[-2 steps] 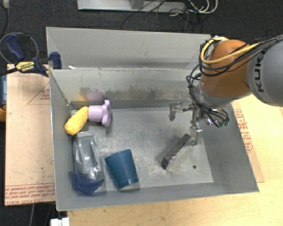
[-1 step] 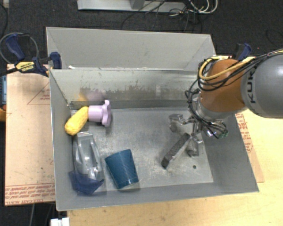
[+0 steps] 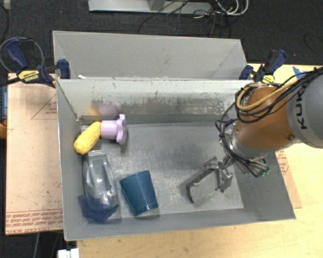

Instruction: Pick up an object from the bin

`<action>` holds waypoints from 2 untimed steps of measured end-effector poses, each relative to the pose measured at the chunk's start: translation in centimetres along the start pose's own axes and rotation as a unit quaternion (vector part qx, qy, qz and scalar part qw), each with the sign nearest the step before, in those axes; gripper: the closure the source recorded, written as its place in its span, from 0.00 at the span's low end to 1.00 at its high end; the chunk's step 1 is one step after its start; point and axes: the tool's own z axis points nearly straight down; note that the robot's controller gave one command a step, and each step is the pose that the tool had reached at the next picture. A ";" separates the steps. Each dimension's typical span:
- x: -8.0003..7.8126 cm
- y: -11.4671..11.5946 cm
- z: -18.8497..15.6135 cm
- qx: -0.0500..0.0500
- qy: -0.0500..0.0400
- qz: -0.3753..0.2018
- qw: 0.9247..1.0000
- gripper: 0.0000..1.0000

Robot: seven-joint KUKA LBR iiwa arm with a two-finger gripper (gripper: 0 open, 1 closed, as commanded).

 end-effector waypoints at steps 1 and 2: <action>0.0 0.0 0.0 0.000 0.000 -0.001 1.000 1.00; -0.1 0.4 -2.6 -0.004 0.005 0.003 1.000 1.00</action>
Offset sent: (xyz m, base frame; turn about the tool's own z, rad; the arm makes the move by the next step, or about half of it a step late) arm 0.0064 0.0148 0.1256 0.0233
